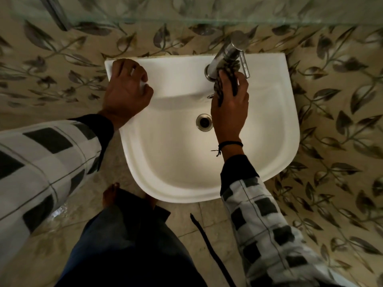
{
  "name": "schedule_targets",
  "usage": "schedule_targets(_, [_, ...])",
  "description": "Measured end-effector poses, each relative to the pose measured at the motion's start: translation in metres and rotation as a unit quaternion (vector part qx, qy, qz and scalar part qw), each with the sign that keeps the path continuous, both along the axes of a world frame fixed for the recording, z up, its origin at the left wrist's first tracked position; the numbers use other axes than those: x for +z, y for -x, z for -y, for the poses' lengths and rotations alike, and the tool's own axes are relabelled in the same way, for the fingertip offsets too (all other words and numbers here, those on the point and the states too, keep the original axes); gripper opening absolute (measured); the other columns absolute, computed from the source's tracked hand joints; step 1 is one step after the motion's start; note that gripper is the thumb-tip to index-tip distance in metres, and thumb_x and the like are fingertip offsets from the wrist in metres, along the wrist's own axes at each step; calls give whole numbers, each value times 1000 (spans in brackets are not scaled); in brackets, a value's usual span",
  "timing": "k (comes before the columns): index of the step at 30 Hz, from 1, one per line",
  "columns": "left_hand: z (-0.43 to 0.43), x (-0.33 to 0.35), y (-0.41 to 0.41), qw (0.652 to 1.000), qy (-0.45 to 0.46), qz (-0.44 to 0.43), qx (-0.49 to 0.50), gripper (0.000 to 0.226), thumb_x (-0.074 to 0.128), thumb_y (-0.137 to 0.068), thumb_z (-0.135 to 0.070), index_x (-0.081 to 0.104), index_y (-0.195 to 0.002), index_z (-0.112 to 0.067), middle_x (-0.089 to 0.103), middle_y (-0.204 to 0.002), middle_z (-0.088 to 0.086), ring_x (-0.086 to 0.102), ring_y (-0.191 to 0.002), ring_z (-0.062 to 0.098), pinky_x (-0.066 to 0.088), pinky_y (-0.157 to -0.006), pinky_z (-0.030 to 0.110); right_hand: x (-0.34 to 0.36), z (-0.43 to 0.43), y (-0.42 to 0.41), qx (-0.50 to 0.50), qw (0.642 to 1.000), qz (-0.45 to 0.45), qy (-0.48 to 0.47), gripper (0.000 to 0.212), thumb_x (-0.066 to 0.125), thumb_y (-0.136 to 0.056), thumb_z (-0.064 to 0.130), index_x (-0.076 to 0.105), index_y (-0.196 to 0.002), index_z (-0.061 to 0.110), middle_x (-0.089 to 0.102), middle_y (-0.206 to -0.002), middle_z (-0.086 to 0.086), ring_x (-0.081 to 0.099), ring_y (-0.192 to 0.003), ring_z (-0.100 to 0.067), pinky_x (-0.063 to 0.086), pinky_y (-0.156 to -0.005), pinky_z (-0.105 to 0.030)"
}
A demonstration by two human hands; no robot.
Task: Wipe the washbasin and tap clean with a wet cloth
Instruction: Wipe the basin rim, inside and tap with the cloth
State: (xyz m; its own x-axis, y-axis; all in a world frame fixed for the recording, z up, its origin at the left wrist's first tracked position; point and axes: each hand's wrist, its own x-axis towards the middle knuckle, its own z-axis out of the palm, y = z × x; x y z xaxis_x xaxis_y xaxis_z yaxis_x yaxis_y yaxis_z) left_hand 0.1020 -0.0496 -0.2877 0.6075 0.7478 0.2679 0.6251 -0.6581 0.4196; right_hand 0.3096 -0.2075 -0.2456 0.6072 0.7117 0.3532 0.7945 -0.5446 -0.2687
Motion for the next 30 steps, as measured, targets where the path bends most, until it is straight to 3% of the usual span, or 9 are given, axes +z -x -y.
schedule_targets(6, [-1,-2,0,1000,-9,4,-3,23,56,-87,-23,58,-98,-3,56,-105,19,48,-107,41,40,-97,46,10,-10,-5,-91,991,-76,69,62,51,-93,49,42,-145,17,60,-122,-6,63,-99,-28,49,-71,-34])
schedule_targets(9, [-1,-2,0,1000,-2,3,1,23,56,-86,-23,58,-99,-4,56,-107,19,48,-109,41,40,-98,45,14,-13,-19,-106,981,-134,88,55,45,-94,58,55,-123,13,67,-110,-9,64,-97,-32,38,-69,-30])
schedule_targets(12, [0,-2,-1,1000,2,9,1,24,57,-86,-24,58,-100,-4,56,-108,20,47,-110,41,40,-98,45,18,-15,-30,-117,956,-262,59,55,41,-93,63,63,-104,14,70,-99,-7,64,-92,-29,44,-73,-33])
schedule_targets(16, [-1,-4,-1,1000,4,13,6,24,57,-85,-25,58,-99,-5,56,-107,19,46,-109,39,39,-97,45,25,-11,-38,-132,866,-480,-46,53,43,-92,60,66,-76,15,67,-70,-2,60,-61,-18,46,-54,-29])
schedule_targets(18, [-3,-5,0,1000,4,6,7,24,57,-85,-26,58,-98,-5,56,-106,18,46,-109,38,38,-97,44,27,-6,-46,-148,812,-563,-45,54,43,-93,60,72,-84,15,69,-72,-2,61,-58,-16,43,-51,-24])
schedule_targets(20, [-4,-6,0,1000,-2,9,8,24,56,-85,-27,58,-97,-6,56,-104,17,46,-108,37,38,-97,44,25,1,-54,-128,762,-635,-16,60,42,-95,58,72,-108,8,69,-91,-11,63,-67,-21,47,-56,-31])
schedule_targets(21, [-4,-7,-1,1000,-5,16,9,23,57,-85,-26,58,-97,-7,56,-104,17,46,-107,36,38,-96,43,24,4,-59,-128,764,-633,2,60,42,-95,57,69,-114,7,69,-99,-14,66,-74,-26,52,-62,-37])
schedule_targets(26, [-3,-8,-1,999,-19,36,11,19,60,-82,-22,58,-94,-7,56,-101,15,44,-105,32,37,-94,39,32,7,-66,-167,883,-435,-54,57,46,-84,63,73,-94,14,75,-93,-5,71,-87,-24,57,-87,-44])
schedule_targets(30, [-1,-6,-1,999,-15,36,10,20,61,-82,-20,58,-95,-6,57,-102,16,45,-106,34,38,-93,40,37,-18,-47,-100,906,-411,-6,56,48,-88,61,68,-103,11,72,-100,-9,67,-96,-27,54,-89,-47])
